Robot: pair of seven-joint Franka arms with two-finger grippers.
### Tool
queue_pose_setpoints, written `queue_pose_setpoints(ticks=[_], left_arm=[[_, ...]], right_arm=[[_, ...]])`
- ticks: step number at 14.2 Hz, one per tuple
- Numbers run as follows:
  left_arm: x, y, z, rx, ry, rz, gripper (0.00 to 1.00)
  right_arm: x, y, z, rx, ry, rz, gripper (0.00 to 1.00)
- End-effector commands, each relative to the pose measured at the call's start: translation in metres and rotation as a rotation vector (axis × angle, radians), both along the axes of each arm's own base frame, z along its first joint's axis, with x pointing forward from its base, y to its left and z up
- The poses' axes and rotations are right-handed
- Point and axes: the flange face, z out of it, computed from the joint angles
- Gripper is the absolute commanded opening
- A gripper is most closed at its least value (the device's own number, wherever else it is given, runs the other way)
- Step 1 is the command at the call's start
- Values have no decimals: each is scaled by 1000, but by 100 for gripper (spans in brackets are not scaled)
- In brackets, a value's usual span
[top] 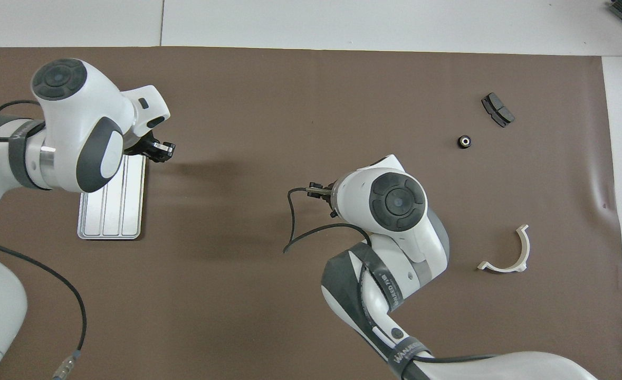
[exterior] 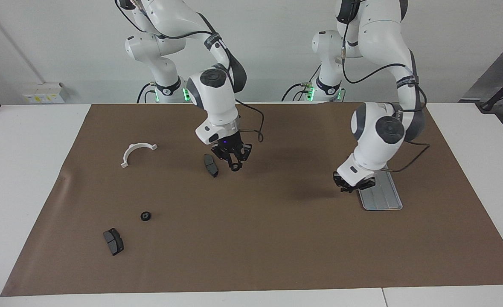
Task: Pick bearing gear from pile to tray
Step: 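Carry the bearing to the tray while the right gripper brings another bearing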
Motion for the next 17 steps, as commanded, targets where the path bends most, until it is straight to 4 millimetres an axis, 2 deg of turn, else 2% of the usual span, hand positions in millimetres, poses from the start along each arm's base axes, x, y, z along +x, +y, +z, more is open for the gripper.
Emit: queue_pose_setpoints(ticks=[1, 3, 5, 6, 7, 8, 9, 11, 14, 15, 17], left_arm=[[-8, 58, -2, -9, 14, -80, 0], [-17, 88, -13, -11, 7, -98, 0], [-31, 103, -28, -11, -6, -92, 0], [-38, 107, -35, -11, -11, -97, 0], [-41, 107, -38, -11, -14, -96, 0], [-41, 106, -38, -11, -11, -96, 0], [-42, 106, -38, -11, -11, -93, 0], [-43, 107, -40, -11, -10, -92, 0], [-44, 106, -42, -11, -10, -87, 1], [-44, 106, -42, -11, -8, -87, 11], [-45, 105, -42, -11, -5, -89, 22]], right_arm=[[-11, 34, -13, 54, -3, -61, 0], [-23, 60, -40, 64, 4, -76, 0], [-33, 81, -65, 49, 1, -68, 2], [-31, 83, -63, 44, -13, -72, 8], [-30, 83, -63, 37, -18, -68, 41], [-28, 82, -63, 38, -20, -71, 93], [-28, 82, -62, 36, -21, -70, 100], [-21, 72, -55, 27, -29, -80, 100], [9, 14, -8, -58, -62, -73, 100], [19, -9, 1, -93, -70, -39, 100], [38, -48, 9, -135, -74, 25, 100]])
